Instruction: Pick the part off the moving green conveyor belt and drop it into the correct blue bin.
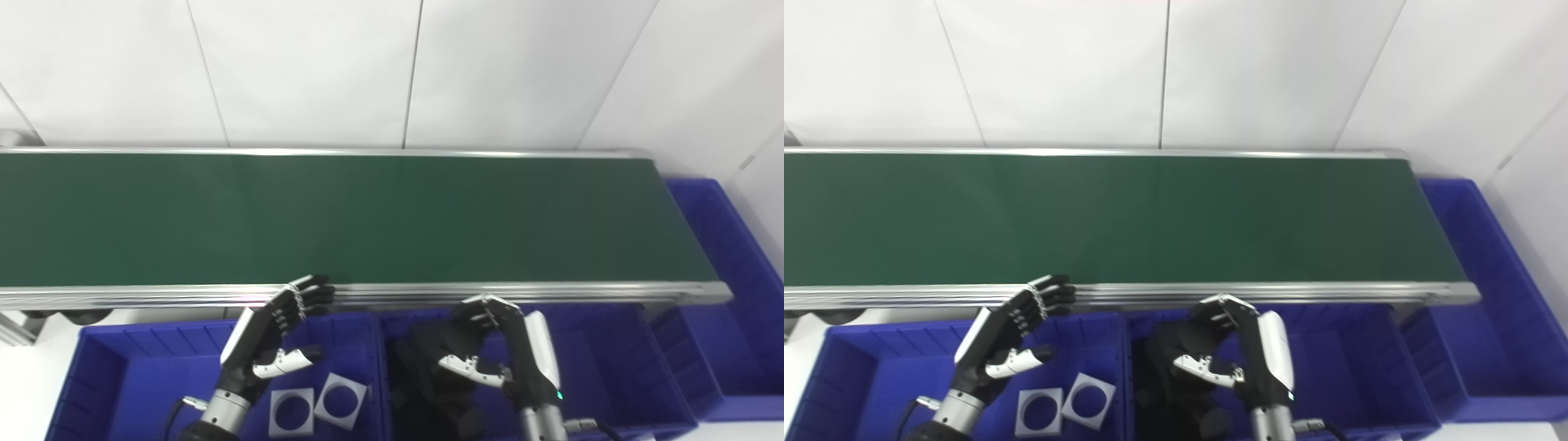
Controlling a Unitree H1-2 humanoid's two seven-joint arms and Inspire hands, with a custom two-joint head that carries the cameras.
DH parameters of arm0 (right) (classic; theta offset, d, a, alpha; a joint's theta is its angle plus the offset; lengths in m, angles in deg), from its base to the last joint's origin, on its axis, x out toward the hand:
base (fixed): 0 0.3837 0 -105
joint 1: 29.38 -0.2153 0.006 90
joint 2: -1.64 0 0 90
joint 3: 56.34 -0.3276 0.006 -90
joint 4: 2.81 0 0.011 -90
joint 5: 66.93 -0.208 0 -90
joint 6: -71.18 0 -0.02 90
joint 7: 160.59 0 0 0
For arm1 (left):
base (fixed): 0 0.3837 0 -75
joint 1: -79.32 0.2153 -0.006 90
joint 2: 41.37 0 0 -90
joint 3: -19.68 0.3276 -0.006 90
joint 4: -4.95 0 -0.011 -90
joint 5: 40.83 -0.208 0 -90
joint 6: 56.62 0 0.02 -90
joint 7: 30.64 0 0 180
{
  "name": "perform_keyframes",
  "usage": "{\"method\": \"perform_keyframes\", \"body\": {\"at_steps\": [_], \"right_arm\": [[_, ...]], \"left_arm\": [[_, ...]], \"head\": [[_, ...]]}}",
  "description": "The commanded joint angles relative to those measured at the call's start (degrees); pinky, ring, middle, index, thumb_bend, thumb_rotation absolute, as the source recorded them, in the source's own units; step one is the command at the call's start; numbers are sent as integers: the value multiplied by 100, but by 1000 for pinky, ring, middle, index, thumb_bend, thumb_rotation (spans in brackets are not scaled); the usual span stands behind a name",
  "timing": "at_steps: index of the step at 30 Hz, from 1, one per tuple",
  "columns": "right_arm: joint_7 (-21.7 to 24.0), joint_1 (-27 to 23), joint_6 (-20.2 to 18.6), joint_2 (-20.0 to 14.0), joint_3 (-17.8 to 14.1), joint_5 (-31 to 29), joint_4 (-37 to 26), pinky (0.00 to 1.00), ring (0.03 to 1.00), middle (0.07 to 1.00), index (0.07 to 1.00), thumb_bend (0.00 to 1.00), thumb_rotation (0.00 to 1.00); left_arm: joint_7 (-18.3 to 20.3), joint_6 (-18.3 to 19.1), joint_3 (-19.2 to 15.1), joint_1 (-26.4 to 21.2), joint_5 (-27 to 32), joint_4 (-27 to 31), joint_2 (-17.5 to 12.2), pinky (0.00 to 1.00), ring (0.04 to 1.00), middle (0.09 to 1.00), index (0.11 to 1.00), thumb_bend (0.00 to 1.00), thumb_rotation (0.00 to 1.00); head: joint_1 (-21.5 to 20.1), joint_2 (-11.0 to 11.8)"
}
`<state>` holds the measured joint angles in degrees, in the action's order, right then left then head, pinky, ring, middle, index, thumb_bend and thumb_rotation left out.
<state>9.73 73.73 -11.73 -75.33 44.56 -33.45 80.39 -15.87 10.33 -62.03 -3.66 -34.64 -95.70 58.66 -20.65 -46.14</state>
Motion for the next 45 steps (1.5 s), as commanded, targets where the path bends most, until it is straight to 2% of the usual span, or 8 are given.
{"method": "perform_keyframes", "body": {"at_steps": [1,11,16,19,24,31,40,45], "right_arm": [[-229,-115,321,-66,55,260,-17,422,436,504,490,503,0],[-538,-176,242,-267,-6,539,124,414,420,500,504,502,0],[-686,-105,251,-334,-250,372,-23,414,424,499,496,503,0],[-640,9,147,-354,-460,176,-223,427,432,504,491,503,0],[-558,200,87,-427,-858,-198,-456,392,434,512,498,502,0],[-634,338,73,-465,-1328,-359,-470,374,447,517,498,501,0],[-830,359,271,-448,-1574,-369,-208,350,452,529,493,499,0],[-1166,401,430,-402,-1659,-359,79,348,447,523,502,500,0]], "left_arm": [[76,-19,-18,-34,84,191,-52,731,766,777,802,948,483],[111,55,-41,-3,152,268,-94,734,769,783,808,945,476],[114,56,-66,-9,159,269,-101,731,767,785,811,946,474],[134,23,-67,-24,156,252,-116,730,768,787,812,938,478],[126,29,-86,-37,158,238,-116,725,765,787,810,939,477],[169,15,-100,-57,175,209,-156,732,767,789,811,935,482],[195,71,-98,-63,230,263,-198,730,768,791,815,937,482],[194,36,-97,-60,214,271,-221,725,766,791,815,924,485]], "head": [[4,-4],[-50,-26],[-117,-23],[-113,-23],[-118,-20],[-123,-10],[-156,-14],[-171,-15]]}}
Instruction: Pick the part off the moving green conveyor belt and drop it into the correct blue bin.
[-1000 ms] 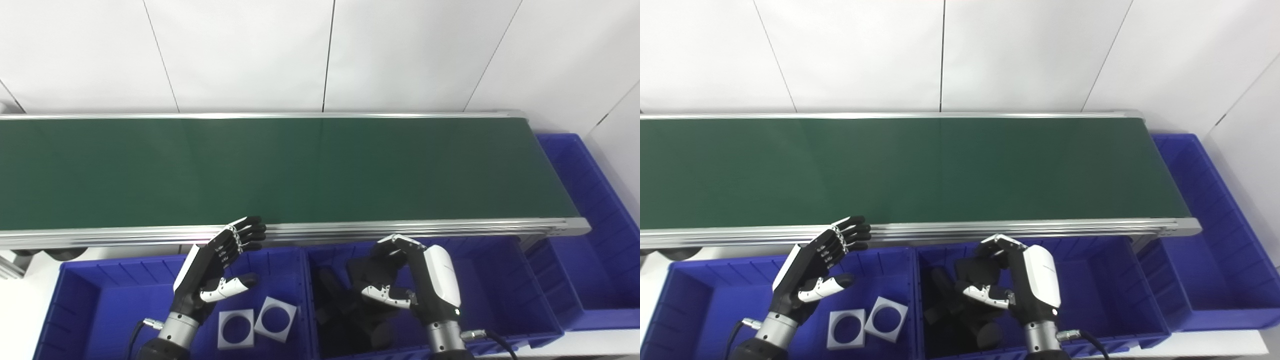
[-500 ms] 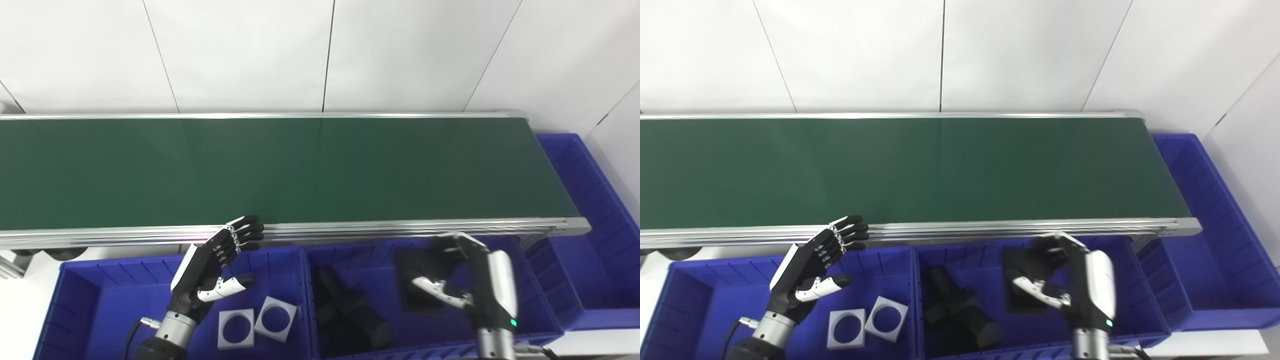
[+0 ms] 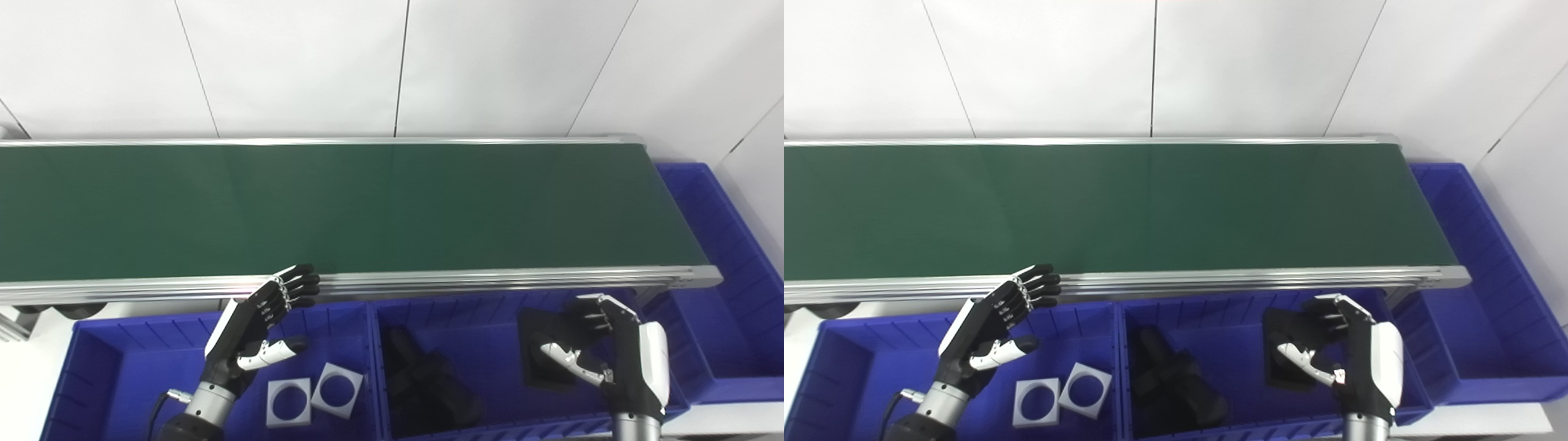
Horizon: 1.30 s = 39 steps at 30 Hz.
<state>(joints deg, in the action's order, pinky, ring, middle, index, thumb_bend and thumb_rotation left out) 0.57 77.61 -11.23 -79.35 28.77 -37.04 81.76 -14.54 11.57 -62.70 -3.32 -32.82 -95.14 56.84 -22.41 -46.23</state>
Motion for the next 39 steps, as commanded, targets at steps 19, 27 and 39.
{"method": "perform_keyframes", "body": {"at_steps": [19,27,39], "right_arm": [[-606,19,430,-30,-165,-95,547,341,447,515,518,500,0],[750,198,-576,-346,166,-363,-31,796,900,948,930,879,610],[993,203,-716,-363,193,-434,-235,846,966,1000,1000,1000,658]], "left_arm": [[5,-96,-37,-61,-40,266,-12,721,760,786,811,934,489],[18,-92,-26,-47,-22,273,1,722,763,786,810,936,485],[-4,-74,-10,-22,-40,307,40,734,770,790,813,935,477]], "head": [[116,14],[163,23],[191,64]]}}
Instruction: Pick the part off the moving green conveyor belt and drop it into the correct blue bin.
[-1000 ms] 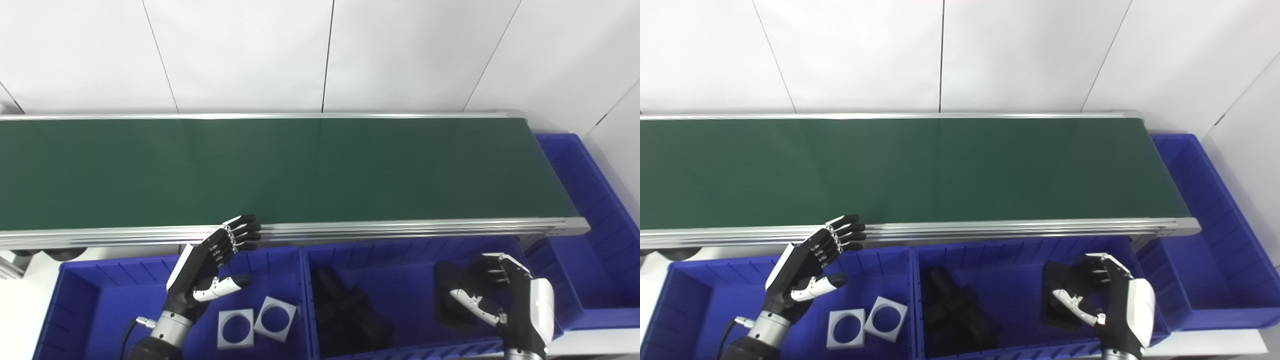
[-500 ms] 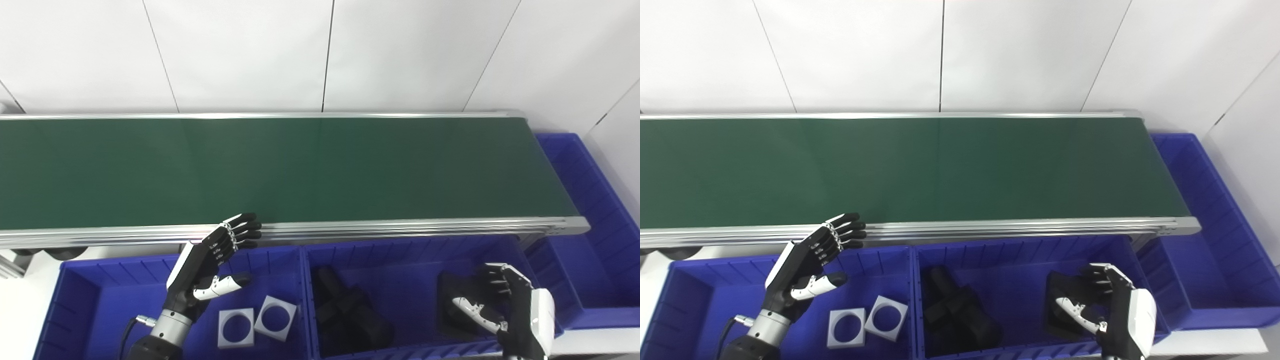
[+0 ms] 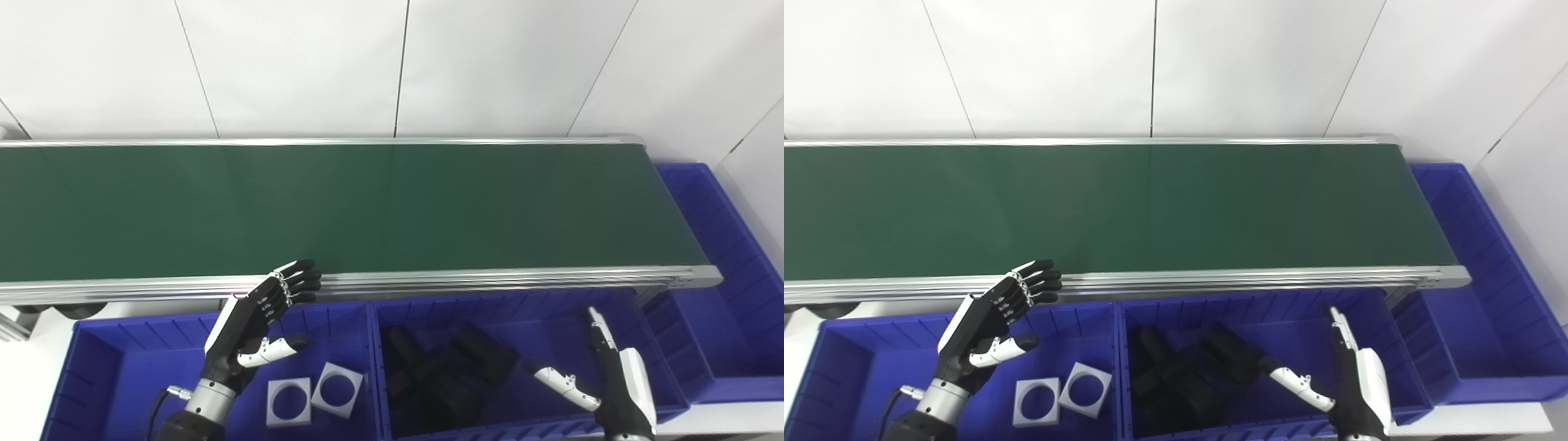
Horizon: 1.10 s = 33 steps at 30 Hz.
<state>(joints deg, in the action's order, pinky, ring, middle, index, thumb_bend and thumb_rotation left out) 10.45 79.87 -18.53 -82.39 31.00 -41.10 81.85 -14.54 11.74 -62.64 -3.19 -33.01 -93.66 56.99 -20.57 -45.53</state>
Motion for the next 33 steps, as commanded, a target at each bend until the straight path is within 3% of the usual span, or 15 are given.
{"method": "perform_keyframes", "body": {"at_steps": [1,10,13,17,21,24,28,33], "right_arm": [[32,-22,2,-59,-32,-63,-273,856,970,1000,1000,1000,649],[64,-49,146,-19,39,-55,-407,811,943,993,1000,1000,657],[164,-86,242,41,233,-77,-627,790,920,977,999,983,673],[374,-210,371,147,586,-334,-860,828,904,944,948,957,623],[739,-428,248,269,1027,-617,-1097,790,880,925,933,938,587],[920,-603,42,409,1319,-560,-1230,774,854,899,912,951,614],[1095,-916,33,630,1672,-595,-1058,796,852,886,905,946,624],[1055,-1163,290,802,1799,-741,-552,796,862,887,906,925,601]], "left_arm": [[-16,-127,-18,-39,-44,134,30,732,768,789,811,937,481],[-22,-68,-6,-20,-45,146,59,729,764,784,805,955,479],[-9,-135,7,-36,-61,73,66,728,763,779,802,954,479],[-2,-157,29,-48,-90,41,84,728,765,777,803,956,484],[-9,-162,59,-37,-126,41,125,732,767,779,803,957,483],[-37,-207,63,-25,-181,25,170,722,761,776,799,963,486],[-48,-189,68,6,-195,28,237,732,758,772,798,968,475],[-73,-209,98,49,-274,41,281,735,768,795,812,959,475]], "head": [[11,0],[79,28],[170,76],[255,118],[418,164],[514,182],[667,224],[753,274]]}}
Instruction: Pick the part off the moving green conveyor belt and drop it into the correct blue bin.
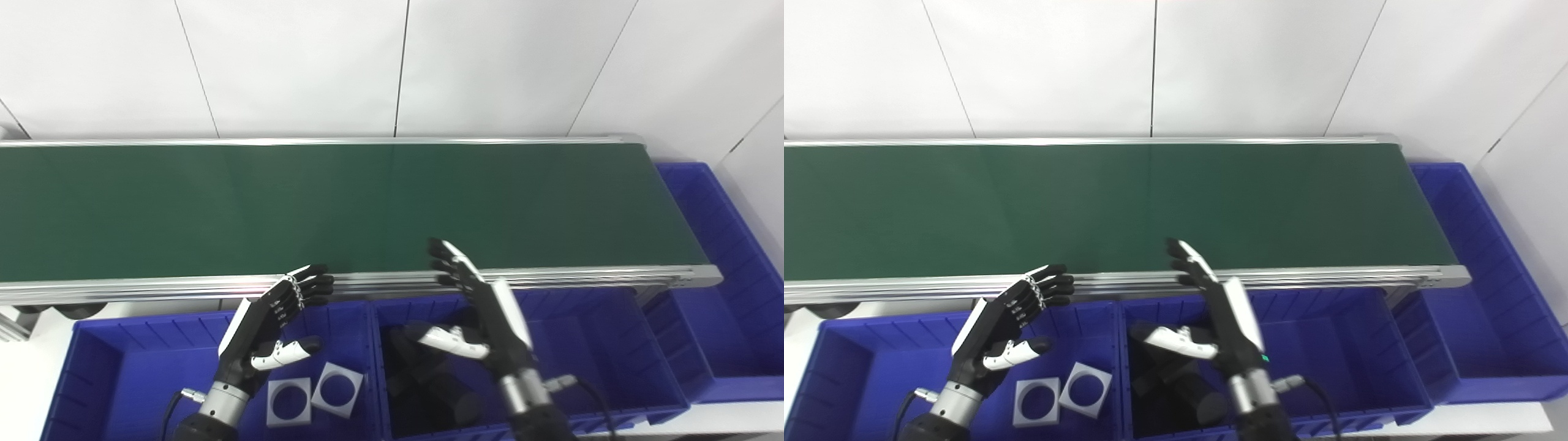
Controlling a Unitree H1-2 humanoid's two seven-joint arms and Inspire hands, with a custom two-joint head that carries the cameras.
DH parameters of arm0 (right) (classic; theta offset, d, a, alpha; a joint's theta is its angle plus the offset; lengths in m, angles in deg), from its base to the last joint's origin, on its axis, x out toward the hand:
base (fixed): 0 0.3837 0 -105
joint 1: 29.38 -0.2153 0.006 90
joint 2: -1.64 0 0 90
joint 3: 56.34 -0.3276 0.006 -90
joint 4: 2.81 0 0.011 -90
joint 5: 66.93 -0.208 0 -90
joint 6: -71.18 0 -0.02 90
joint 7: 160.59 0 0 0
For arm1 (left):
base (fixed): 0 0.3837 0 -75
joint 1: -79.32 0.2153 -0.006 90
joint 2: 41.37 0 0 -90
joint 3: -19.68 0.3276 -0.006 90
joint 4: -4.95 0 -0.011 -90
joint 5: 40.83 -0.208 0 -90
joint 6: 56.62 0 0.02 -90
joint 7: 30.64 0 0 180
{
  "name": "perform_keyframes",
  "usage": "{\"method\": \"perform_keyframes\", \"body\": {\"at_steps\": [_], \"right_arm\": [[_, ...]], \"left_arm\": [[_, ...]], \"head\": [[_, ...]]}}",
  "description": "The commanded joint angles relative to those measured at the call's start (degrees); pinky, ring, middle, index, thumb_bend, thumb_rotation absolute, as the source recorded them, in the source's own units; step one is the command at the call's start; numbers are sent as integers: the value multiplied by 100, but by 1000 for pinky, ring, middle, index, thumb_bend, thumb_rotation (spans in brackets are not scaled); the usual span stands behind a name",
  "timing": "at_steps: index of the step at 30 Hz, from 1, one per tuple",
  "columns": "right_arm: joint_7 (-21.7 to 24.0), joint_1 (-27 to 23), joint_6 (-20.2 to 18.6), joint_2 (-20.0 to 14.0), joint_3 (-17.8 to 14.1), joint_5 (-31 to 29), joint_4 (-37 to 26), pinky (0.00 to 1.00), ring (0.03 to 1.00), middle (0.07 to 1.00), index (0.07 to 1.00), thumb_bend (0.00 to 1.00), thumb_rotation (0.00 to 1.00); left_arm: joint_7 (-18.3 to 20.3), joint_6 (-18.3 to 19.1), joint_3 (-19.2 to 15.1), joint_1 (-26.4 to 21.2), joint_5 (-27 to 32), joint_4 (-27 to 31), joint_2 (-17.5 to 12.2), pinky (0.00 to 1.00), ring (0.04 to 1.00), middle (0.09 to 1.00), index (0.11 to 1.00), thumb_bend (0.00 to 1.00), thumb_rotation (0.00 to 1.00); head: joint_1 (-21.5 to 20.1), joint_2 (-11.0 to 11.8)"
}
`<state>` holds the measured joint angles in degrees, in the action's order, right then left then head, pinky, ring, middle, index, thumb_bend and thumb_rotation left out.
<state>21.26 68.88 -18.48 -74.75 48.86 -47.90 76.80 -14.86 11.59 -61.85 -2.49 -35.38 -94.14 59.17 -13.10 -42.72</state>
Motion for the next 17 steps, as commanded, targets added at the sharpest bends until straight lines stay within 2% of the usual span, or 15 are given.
{"method": "perform_keyframes", "body": {"at_steps": [1,8,12,17], "right_arm": [[-34,-105,360,61,14,-123,100,803,863,885,903,924,594],[-103,-152,724,161,-32,-485,686,795,853,870,891,910,559],[-193,-124,1080,215,-83,-636,1067,798,841,859,882,892,535],[-209,-104,1348,199,-143,-746,1447,798,846,865,894,898,544]], "left_arm": [[-51,-180,16,-4,-33,97,79,738,768,797,814,963,473],[-69,-226,9,36,-107,44,136,737,767,799,817,965,471],[-57,-196,13,56,-158,58,135,755,780,809,823,950,463],[-57,-154,15,80,-159,62,150,768,787,811,820,959,453]], "head": [[45,7],[182,63],[211,92],[292,138]]}}
